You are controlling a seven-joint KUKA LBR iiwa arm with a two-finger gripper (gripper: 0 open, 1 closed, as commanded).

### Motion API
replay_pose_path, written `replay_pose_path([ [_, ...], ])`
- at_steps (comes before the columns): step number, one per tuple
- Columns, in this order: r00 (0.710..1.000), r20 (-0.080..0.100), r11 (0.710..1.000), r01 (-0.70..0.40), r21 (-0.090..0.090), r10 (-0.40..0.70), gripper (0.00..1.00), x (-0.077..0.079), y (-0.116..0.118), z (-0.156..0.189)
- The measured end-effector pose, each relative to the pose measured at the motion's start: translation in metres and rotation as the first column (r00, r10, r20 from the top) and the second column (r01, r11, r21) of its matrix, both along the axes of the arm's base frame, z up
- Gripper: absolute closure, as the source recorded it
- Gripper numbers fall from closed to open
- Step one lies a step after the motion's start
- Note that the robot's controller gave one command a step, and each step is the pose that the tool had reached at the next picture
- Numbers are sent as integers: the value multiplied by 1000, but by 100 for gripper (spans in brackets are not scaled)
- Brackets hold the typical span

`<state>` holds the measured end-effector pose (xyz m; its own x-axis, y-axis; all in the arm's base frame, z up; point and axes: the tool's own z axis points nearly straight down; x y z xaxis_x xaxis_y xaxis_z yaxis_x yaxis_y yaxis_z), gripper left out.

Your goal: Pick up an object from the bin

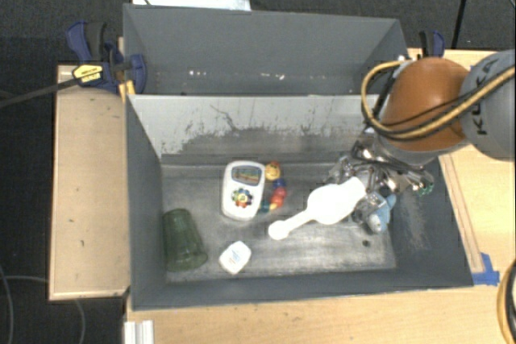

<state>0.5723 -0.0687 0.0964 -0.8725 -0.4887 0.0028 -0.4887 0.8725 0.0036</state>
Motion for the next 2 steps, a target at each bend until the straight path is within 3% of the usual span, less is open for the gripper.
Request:
replay_pose_path([
  [2, 1000, 12, 1000, 1, -2, -1, 100, 3, 0, 24],
])
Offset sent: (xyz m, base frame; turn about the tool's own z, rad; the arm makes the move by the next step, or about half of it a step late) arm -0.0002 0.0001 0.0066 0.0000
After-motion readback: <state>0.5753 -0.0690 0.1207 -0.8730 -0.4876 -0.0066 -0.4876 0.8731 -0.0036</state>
